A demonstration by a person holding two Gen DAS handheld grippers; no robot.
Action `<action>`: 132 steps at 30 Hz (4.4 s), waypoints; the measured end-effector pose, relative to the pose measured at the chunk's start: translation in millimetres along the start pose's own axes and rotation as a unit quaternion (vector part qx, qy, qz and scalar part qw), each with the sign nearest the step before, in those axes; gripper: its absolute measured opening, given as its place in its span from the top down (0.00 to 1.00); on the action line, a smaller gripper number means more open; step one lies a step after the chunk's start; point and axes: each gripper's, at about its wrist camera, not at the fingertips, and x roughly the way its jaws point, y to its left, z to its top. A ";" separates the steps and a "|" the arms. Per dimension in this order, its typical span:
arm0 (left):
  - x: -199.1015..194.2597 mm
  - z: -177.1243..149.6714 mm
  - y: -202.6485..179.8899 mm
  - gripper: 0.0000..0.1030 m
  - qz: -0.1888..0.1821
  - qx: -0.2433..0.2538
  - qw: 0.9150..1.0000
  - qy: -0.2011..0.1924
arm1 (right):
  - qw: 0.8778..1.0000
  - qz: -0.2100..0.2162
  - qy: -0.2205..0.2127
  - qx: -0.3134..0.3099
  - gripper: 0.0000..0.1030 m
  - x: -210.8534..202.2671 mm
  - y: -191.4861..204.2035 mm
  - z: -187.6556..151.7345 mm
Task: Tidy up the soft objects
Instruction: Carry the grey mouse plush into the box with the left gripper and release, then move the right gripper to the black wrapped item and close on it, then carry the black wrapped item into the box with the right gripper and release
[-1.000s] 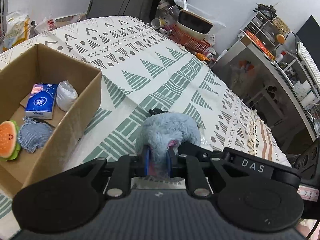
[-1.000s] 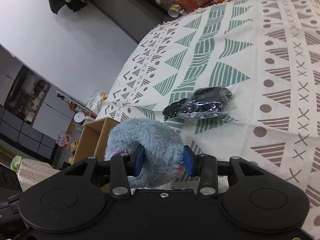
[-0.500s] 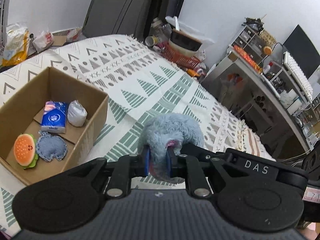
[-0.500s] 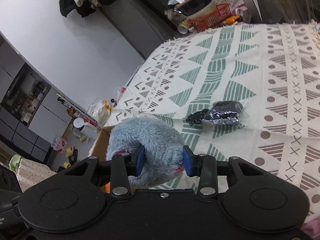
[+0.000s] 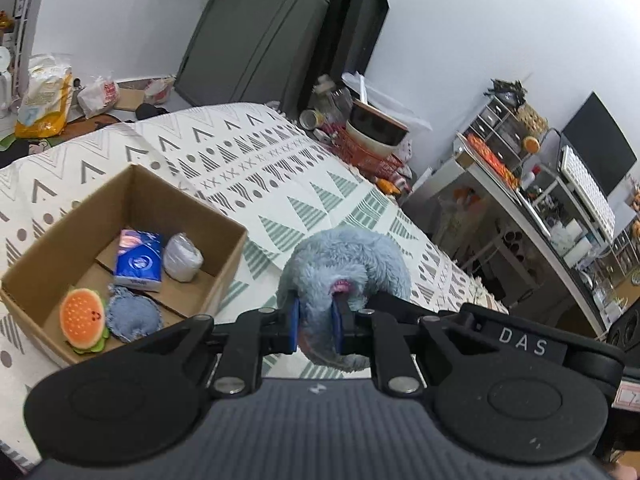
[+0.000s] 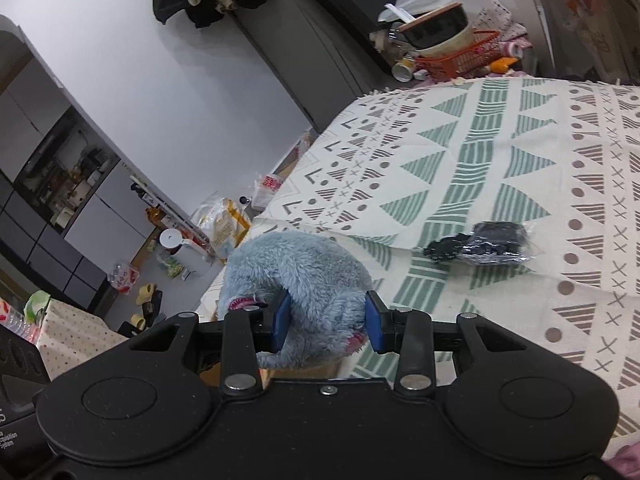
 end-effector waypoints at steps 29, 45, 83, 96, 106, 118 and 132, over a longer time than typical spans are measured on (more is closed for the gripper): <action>-18.2 31.8 109.7 0.85 0.087 -0.145 0.985 -0.044 | 0.997 0.035 0.055 -0.051 0.63 97.2 88.5 -6.4; 0.8 26.7 119.8 0.43 0.160 -0.159 0.974 0.003 | 0.998 0.043 0.044 -0.026 0.43 84.3 65.7 0.7; 67.6 23.9 -17.5 0.19 0.057 0.024 0.998 0.027 | 0.995 -0.082 -0.017 0.045 0.16 12.2 -115.4 46.4; 128.4 23.9 -41.0 0.24 0.040 0.035 0.993 0.108 | 0.989 -0.051 0.028 0.137 0.22 52.1 -154.7 43.4; 169.6 25.9 -36.8 0.36 0.041 0.001 0.991 0.126 | 0.976 -0.026 0.051 0.211 0.30 74.6 -185.1 37.7; 201.3 9.7 -32.4 0.37 0.022 -0.002 0.990 0.137 | 0.975 -0.035 0.071 0.207 0.59 93.7 -189.7 34.5; 201.4 -12.3 -23.6 0.92 -0.002 -0.046 0.994 0.102 | 0.979 -0.056 0.047 0.190 0.86 69.6 -185.8 26.0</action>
